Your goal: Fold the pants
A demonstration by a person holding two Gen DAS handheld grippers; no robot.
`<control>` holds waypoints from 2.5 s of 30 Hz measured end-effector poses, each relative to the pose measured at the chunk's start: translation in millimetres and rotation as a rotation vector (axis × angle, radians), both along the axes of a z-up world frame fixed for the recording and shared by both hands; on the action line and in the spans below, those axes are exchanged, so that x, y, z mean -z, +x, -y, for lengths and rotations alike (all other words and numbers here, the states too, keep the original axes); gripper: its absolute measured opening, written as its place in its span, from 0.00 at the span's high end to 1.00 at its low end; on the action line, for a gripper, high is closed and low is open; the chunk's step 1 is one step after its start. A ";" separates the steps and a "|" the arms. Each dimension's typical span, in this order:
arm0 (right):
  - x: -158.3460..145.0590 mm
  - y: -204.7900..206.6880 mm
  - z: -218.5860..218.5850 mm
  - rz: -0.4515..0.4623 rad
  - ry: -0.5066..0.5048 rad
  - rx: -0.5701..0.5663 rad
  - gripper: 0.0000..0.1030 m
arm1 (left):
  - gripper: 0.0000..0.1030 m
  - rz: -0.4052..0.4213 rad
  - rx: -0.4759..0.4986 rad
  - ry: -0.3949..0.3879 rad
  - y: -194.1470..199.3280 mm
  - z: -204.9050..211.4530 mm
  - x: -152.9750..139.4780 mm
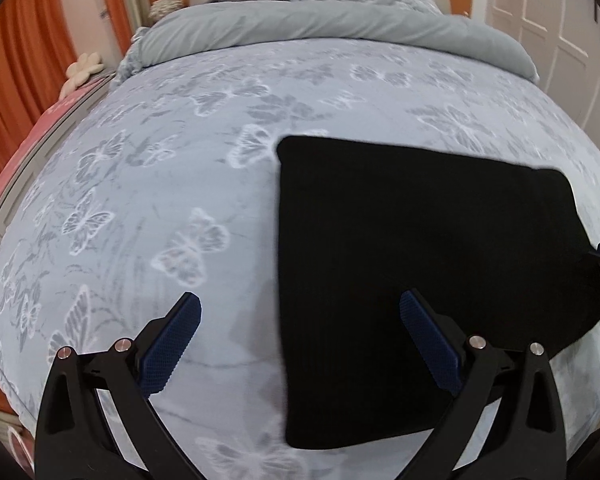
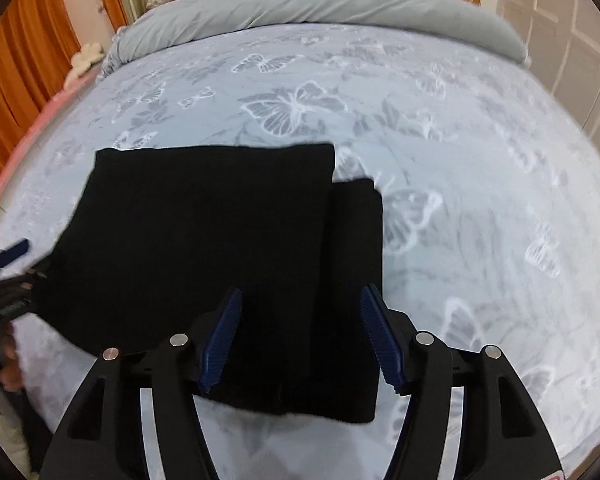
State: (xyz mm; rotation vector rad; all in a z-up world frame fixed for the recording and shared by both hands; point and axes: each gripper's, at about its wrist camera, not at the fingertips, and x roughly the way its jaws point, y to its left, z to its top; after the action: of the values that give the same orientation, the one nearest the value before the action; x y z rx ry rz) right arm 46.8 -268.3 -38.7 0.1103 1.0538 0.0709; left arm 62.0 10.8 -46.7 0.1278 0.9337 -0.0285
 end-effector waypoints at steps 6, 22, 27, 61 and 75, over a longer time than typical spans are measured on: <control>4.6 -5.2 3.0 -0.030 0.089 -0.027 0.40 | 0.05 0.049 0.033 0.100 -8.7 23.5 4.6; -13.1 -29.2 -9.6 0.025 0.030 -0.068 0.77 | 0.05 0.041 0.039 0.058 -11.7 17.3 2.5; -13.1 -23.6 5.0 0.024 0.098 -0.025 0.75 | 0.05 0.043 0.044 0.094 -13.2 24.0 4.8; 1.4 -19.8 -0.8 -0.055 0.085 -0.010 0.52 | 0.05 0.021 0.033 0.036 -14.0 12.2 0.3; 7.7 -33.8 2.6 -0.069 0.042 -0.066 0.40 | 0.05 -0.017 0.001 -0.056 -13.9 -3.2 -0.6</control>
State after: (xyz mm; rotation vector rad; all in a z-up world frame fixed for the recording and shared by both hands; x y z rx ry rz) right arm 12.9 -270.9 -46.5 0.1169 1.1247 0.1495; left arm 48.0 14.0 -46.1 0.0766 0.9494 -0.0568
